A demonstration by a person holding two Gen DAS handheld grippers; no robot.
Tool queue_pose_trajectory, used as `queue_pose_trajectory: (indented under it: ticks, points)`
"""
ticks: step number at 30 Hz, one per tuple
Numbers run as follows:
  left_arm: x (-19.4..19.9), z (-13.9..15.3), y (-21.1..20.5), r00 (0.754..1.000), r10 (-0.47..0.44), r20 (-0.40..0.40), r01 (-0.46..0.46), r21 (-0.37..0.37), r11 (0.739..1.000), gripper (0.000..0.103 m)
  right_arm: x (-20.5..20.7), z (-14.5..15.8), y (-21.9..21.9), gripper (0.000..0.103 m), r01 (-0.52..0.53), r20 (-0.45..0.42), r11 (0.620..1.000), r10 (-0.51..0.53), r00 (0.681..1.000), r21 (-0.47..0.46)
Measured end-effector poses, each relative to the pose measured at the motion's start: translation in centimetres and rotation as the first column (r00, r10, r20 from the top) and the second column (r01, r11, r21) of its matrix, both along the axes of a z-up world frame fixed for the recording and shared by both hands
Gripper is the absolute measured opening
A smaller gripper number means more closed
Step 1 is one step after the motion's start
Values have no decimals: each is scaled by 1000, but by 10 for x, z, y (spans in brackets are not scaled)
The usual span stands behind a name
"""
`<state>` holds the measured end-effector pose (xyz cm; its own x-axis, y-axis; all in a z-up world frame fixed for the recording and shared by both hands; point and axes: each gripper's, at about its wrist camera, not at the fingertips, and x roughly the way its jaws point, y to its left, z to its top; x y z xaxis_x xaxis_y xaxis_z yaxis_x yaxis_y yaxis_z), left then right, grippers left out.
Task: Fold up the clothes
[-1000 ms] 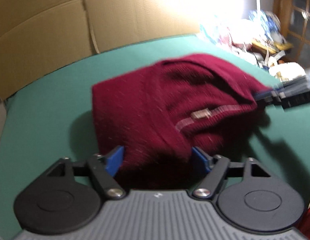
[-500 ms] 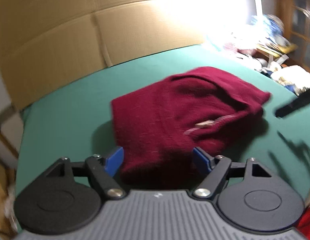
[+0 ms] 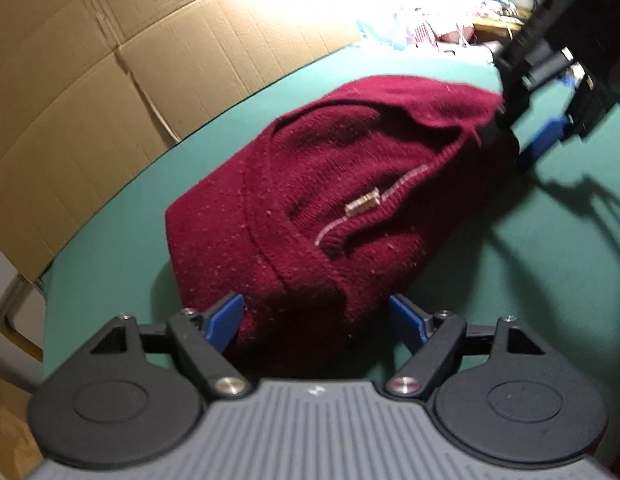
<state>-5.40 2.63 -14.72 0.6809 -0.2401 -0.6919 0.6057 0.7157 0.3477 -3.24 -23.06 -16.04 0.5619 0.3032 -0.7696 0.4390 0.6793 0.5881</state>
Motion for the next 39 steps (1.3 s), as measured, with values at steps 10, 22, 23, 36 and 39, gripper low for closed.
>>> queue_pose_trajectory:
  ticks: [10, 22, 23, 36, 39]
  points:
    - [-16, -4, -12, 997, -53, 56, 49, 71, 996, 52, -1, 3, 8, 48, 139, 11, 990, -139, 990, -25]
    - [-26, 9, -44, 995, -94, -45, 90, -75, 993, 18, 16, 14, -8, 32, 81, 98, 979, -64, 993, -186]
    - [-27, 10, -51, 993, -98, -63, 91, -103, 991, 14, 22, 16, -10, 32, 65, 109, 974, -42, 993, -219]
    - [-44, 31, -124, 957, -197, -213, 98, -402, 910, 19, 101, 19, -31, 41, -233, 188, 872, 339, 922, -431]
    - [-51, 49, -88, 966, -187, -178, 95, -428, 899, 37, 65, 36, -48, 60, -183, 258, 897, 303, 917, -402]
